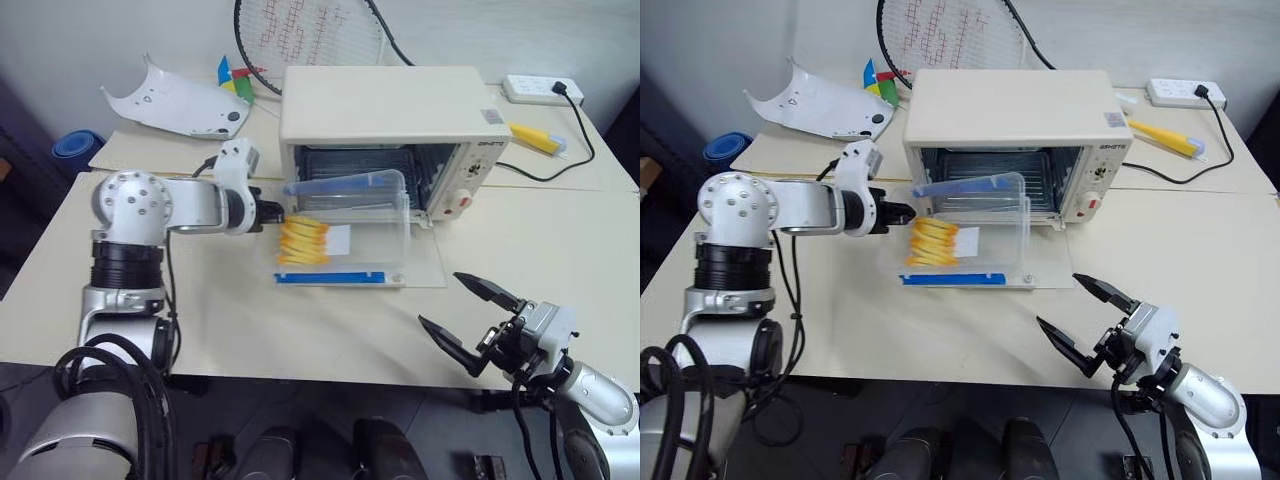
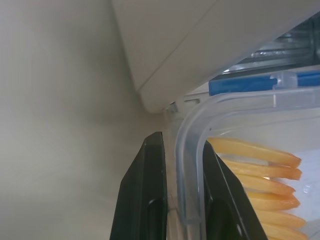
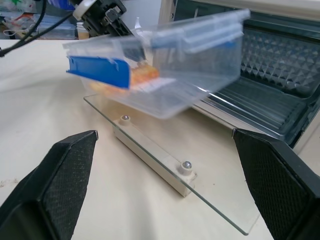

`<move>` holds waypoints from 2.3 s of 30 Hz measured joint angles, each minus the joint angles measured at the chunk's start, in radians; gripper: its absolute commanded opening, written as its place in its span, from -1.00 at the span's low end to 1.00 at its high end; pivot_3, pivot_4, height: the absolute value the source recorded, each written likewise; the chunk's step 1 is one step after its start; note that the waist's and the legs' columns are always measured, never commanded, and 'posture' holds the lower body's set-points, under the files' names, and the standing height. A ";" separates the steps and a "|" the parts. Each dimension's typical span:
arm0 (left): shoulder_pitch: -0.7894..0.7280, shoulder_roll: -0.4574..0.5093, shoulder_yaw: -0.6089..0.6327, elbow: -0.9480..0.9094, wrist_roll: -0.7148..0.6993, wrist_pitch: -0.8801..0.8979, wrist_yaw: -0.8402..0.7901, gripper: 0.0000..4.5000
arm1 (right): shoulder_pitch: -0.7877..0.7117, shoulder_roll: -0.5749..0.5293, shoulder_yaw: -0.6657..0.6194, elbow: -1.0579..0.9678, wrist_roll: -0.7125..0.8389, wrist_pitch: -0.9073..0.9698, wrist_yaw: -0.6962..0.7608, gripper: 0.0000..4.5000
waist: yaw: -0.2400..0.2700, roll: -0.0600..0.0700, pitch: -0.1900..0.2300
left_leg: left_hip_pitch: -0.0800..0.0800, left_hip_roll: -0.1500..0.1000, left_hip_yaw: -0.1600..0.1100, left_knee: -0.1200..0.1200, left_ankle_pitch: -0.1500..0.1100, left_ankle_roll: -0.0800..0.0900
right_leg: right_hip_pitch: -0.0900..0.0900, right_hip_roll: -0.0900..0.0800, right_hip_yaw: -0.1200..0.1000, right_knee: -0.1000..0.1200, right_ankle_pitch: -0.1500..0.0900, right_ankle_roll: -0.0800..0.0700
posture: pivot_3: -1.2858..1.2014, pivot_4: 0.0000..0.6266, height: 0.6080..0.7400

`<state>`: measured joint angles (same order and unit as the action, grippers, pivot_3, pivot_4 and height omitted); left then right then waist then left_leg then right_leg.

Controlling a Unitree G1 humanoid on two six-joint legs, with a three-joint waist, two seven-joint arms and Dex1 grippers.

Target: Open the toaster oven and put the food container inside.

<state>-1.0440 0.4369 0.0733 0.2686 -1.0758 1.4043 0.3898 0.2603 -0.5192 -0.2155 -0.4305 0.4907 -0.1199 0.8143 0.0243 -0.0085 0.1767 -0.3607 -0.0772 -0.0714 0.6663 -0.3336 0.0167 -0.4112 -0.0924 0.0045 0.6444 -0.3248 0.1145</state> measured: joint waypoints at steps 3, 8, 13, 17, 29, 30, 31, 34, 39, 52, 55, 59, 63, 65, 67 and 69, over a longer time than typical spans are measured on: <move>-0.013 -0.037 0.028 0.012 0.059 -0.003 -0.016 -0.91 | -0.003 0.002 0.003 -0.001 -0.003 0.010 -0.022 1.00 | 0.000 0.000 0.000 | 0.000 0.000 0.000 0.000 0.000 0.000 | 0.000 0.000 0.000 0.000 0.000 0.000 | 0.03 -0.52 1.00; -0.015 -0.102 0.075 0.019 0.157 -0.027 -0.053 -0.91 | -0.021 0.004 0.014 -0.001 -0.010 0.015 -0.043 1.00 | 0.006 0.000 0.000 | 0.000 0.000 0.000 0.001 0.000 0.000 | 0.002 0.000 -0.001 0.000 0.000 0.000 | 0.03 -0.52 1.00; -0.015 -0.177 0.095 0.022 0.224 -0.029 -0.078 -0.23 | -0.042 0.005 0.019 -0.001 -0.015 0.016 -0.048 1.00 | 0.009 -0.001 0.000 | 0.000 -0.001 -0.001 0.001 0.000 0.000 | 0.001 -0.001 -0.001 0.000 0.000 0.001 | 0.03 -0.52 1.00; -0.015 -0.189 0.115 0.018 0.262 0.001 -0.101 0.28 | -0.040 0.006 0.019 -0.001 -0.016 0.018 -0.050 1.00 | -0.001 -0.001 0.000 | 0.000 0.000 0.000 0.000 0.000 0.000 | 0.001 0.000 -0.001 0.000 0.000 0.001 | 0.03 -0.52 1.00; 0.007 -0.057 0.194 -0.093 0.304 -0.043 -0.361 0.99 | -0.060 -0.008 -0.008 0.000 0.014 0.043 -0.053 1.00 | -0.009 -0.001 0.000 | 0.000 0.000 0.000 -0.001 0.001 -0.001 | -0.001 0.001 0.000 0.001 0.000 0.001 | 0.03 -0.52 1.00; 0.023 -0.012 0.195 -0.120 0.284 -0.051 -0.430 0.99 | -0.063 -0.015 -0.020 -0.001 0.029 0.057 -0.053 1.00 | -0.012 0.000 0.000 | 0.000 0.001 0.000 -0.001 0.001 -0.001 | -0.001 0.001 0.000 0.001 0.000 0.001 | 0.03 -0.52 1.00; 0.043 0.033 0.196 -0.147 0.267 -0.056 -0.506 0.99 | -0.065 -0.027 -0.038 -0.001 0.047 0.072 -0.052 1.00 | -0.013 0.000 0.000 | 0.000 0.001 -0.001 -0.001 0.001 -0.001 | -0.001 0.001 0.000 0.001 0.000 0.001 | 0.03 -0.52 1.00; 0.146 0.230 0.107 -0.239 0.254 -0.105 -0.778 1.00 | -0.062 -0.071 -0.057 -0.015 0.094 0.128 -0.027 0.83 | -0.020 0.000 0.000 | 0.000 0.001 -0.001 -0.001 0.001 -0.001 | 0.000 0.001 0.000 0.000 0.000 0.000 | 0.03 -0.52 1.00; 0.465 0.527 -0.075 -0.352 0.460 -0.633 -1.348 0.45 | -0.024 -0.176 -0.017 -0.042 0.106 0.249 0.044 0.15 | -0.025 0.001 0.000 | 0.001 0.001 -0.001 -0.004 0.001 -0.001 | 0.002 0.000 0.000 -0.004 -0.001 -0.002 | 0.03 -0.52 1.00; 0.578 0.105 -0.215 -0.401 0.570 -0.808 -1.266 -0.81 | -0.372 -0.123 0.213 0.176 -0.120 0.292 0.019 -1.00 | -0.002 0.000 0.000 | -0.008 0.000 -0.002 0.003 0.000 0.003 | -0.003 0.000 -0.003 -0.003 0.001 0.000 | 0.03 -0.52 1.00; 0.538 0.014 -0.204 -0.326 0.615 -0.841 -1.163 -0.81 | -0.461 -0.079 0.224 0.247 -0.147 0.285 0.004 -1.00 | -0.004 0.000 0.000 | -0.008 0.000 -0.002 0.006 0.000 0.003 | -0.003 0.000 -0.002 -0.001 0.001 0.000 | 0.03 -0.52 1.00; 0.478 -0.082 -0.150 -0.218 0.651 -0.890 -1.048 -0.81 | -0.577 -0.028 0.235 0.354 -0.180 0.271 -0.022 -1.00 | -0.003 0.000 0.000 | -0.009 0.000 -0.002 0.009 0.000 0.003 | -0.004 0.000 -0.003 0.000 0.001 0.000 | 0.03 -0.52 1.00; 0.420 -0.146 -0.120 -0.149 0.685 -0.947 -0.981 -0.81 | -0.706 0.004 0.245 0.497 -0.239 0.244 -0.061 -1.00 | -0.004 0.001 0.000 | -0.010 0.000 -0.002 0.009 0.000 0.003 | -0.004 0.000 -0.003 0.000 0.001 0.000 | 0.03 -0.52 1.00; 0.412 -0.169 -0.114 -0.121 0.697 -0.972 -0.961 -0.81 | -0.755 0.019 0.246 0.556 -0.263 0.223 -0.080 -1.00 | -0.004 0.001 0.000 | -0.010 0.000 -0.002 0.009 0.000 0.003 | -0.004 0.000 -0.004 0.000 0.001 0.000 | 0.03 -0.52 1.00; 0.396 -0.197 -0.110 -0.071 0.715 -0.999 -0.939 -0.81 | -0.795 0.031 0.246 0.615 -0.288 0.202 -0.104 -1.00 | -0.004 0.000 0.000 | -0.010 0.000 -0.002 0.010 0.000 0.003 | -0.004 0.000 -0.004 0.000 0.001 0.000 | 0.03 -0.52 1.00; 0.376 -0.223 -0.101 -0.018 0.734 -1.037 -0.914 -0.81 | -0.838 0.061 0.246 0.675 -0.315 0.179 -0.144 -1.00 | -0.005 0.001 0.000 | -0.010 0.000 -0.002 0.010 0.000 0.003 | -0.004 0.000 -0.004 0.001 0.001 0.000 | 0.03 -0.52 1.00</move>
<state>-0.6681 0.2136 -0.0278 0.2509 -0.3417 0.3674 -0.5244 -0.5774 -0.4583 0.0306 0.2447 0.1753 0.0593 0.6706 0.0190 -0.0080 0.1766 -0.3710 -0.0772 -0.0735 0.6765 -0.3337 0.0192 -0.4155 -0.0927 0.0000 0.6450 -0.3233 0.1148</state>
